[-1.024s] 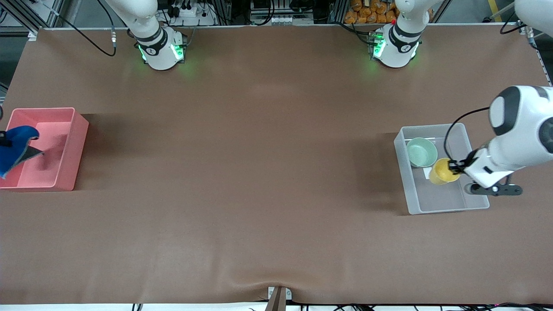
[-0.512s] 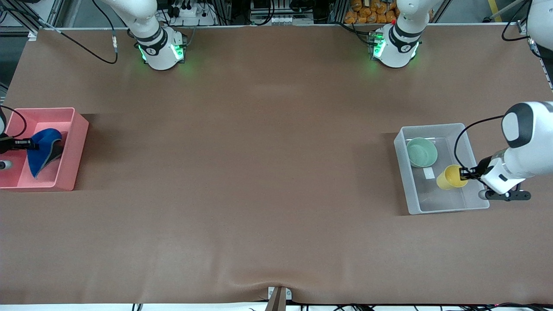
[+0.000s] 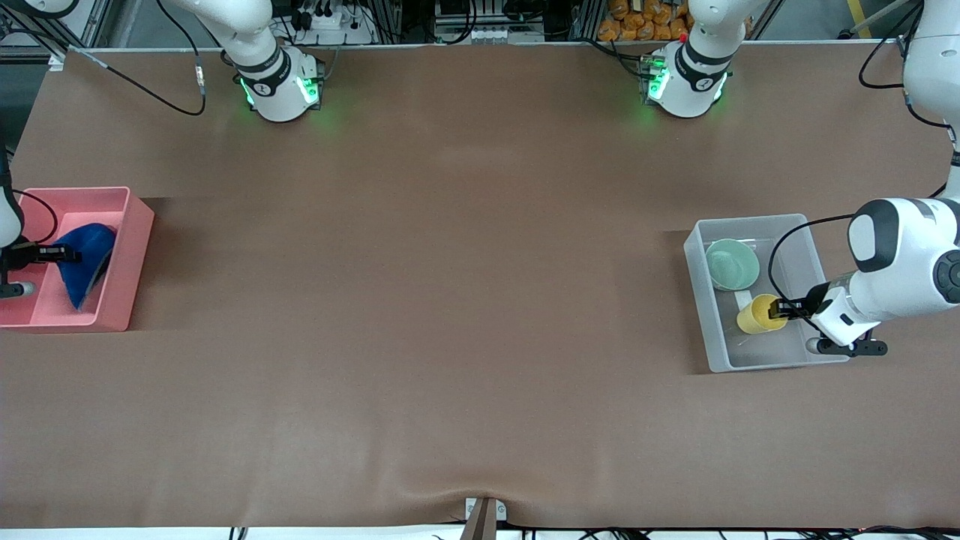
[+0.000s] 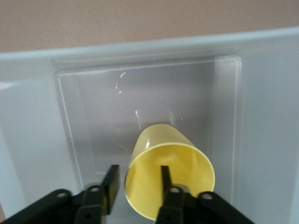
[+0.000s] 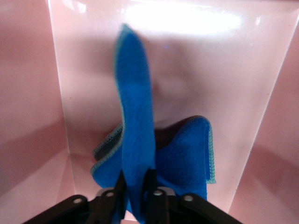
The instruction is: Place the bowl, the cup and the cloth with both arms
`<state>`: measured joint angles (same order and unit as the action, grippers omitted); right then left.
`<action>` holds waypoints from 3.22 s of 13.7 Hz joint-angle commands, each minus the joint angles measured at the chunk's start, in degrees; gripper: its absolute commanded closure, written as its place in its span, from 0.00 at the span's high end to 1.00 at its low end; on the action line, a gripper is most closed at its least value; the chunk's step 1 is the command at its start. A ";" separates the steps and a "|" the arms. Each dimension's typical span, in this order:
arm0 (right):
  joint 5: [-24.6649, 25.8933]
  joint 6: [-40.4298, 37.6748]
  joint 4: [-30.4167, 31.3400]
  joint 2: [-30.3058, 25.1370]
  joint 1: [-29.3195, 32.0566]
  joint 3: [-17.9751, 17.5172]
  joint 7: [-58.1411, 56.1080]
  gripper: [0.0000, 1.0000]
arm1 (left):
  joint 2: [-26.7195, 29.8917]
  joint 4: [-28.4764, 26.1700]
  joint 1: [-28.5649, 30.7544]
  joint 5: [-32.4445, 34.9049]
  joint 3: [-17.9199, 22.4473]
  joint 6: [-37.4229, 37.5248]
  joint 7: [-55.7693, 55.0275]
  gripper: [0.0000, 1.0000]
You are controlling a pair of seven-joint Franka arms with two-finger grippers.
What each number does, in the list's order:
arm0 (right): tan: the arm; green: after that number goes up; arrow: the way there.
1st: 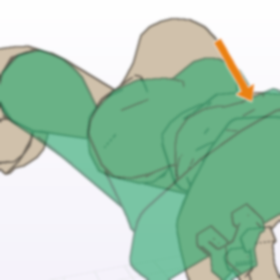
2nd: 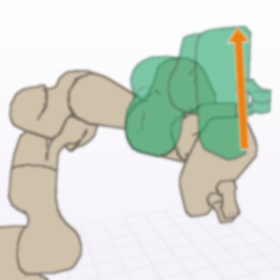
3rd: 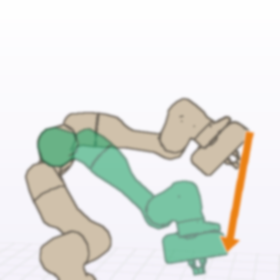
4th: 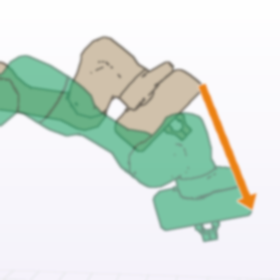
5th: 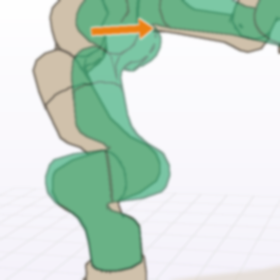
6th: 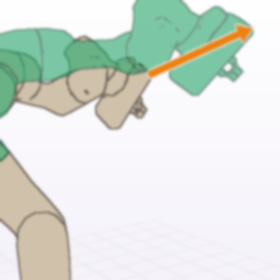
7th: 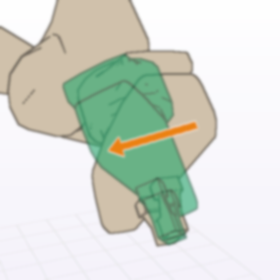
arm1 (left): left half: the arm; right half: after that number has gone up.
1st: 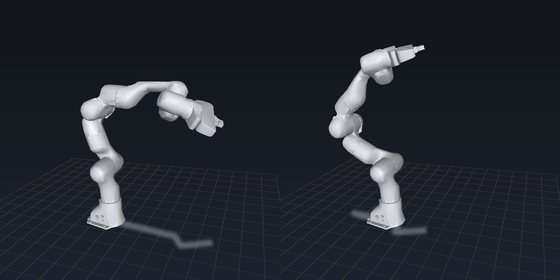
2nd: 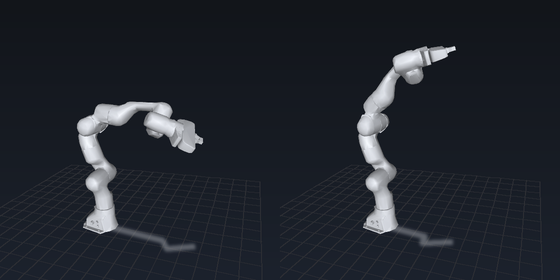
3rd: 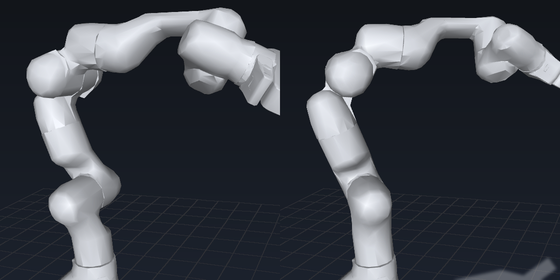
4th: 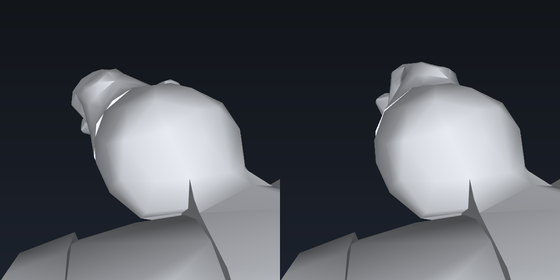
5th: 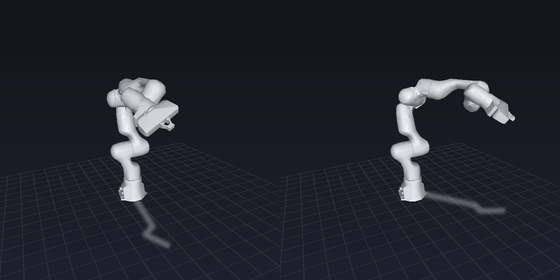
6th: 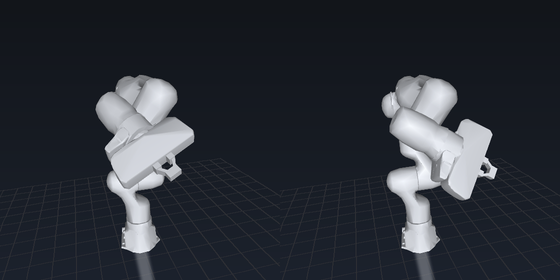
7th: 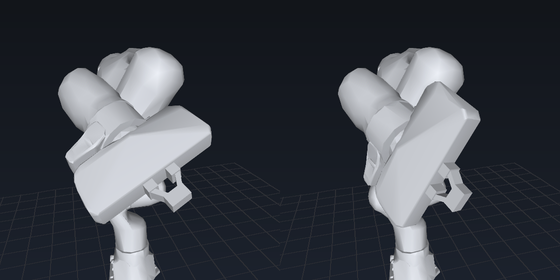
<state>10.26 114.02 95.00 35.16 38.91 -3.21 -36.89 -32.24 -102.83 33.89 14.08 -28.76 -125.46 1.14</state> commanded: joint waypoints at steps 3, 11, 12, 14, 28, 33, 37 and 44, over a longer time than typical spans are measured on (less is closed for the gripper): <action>1.08 -1.43 -4.29 -3.94 -1.98 -1.54 -0.38 1.00 | 13.30 -0.35 0.30 -0.89 -1.12 7.84 -0.96 1.00; -2.50 -15.21 -4.47 -19.41 -12.70 -1.80 11.30 1.00 | 24.59 14.57 -0.22 -4.41 -5.87 24.98 -1.14 1.00; -4.87 -16.71 -4.38 -20.99 -13.85 -1.80 12.53 1.00 | 24.59 15.46 -0.22 -4.67 -5.87 25.70 -1.06 1.00; -8.57 -20.66 -4.38 -23.81 -16.48 -1.80 17.87 1.00 | 25.03 15.91 -0.22 -4.58 -6.04 26.75 -1.06 1.00; -9.05 -28.85 -3.85 -36.13 -32.39 -0.32 34.97 1.00 | 30.30 14.95 -29.45 -9.41 20.10 29.31 -11.61 1.00; -8.67 -31.76 -6.66 -36.56 -35.13 3.38 31.53 1.00 | 32.76 12.40 -39.24 -12.65 31.04 31.15 -12.12 1.00; -8.94 -32.99 -8.33 -37.44 -35.48 2.77 32.50 1.00 | 34.96 9.32 -38.98 -14.43 31.57 31.15 -11.78 1.00; -11.40 -32.11 -8.33 -37.88 -35.22 3.29 33.02 1.00 | 34.87 11.60 -38.81 -13.90 31.57 34.31 -9.49 1.00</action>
<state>-0.32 82.06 86.69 -1.76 4.30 -0.67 -4.47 1.51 -91.61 -4.56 0.66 2.37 -92.89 -9.11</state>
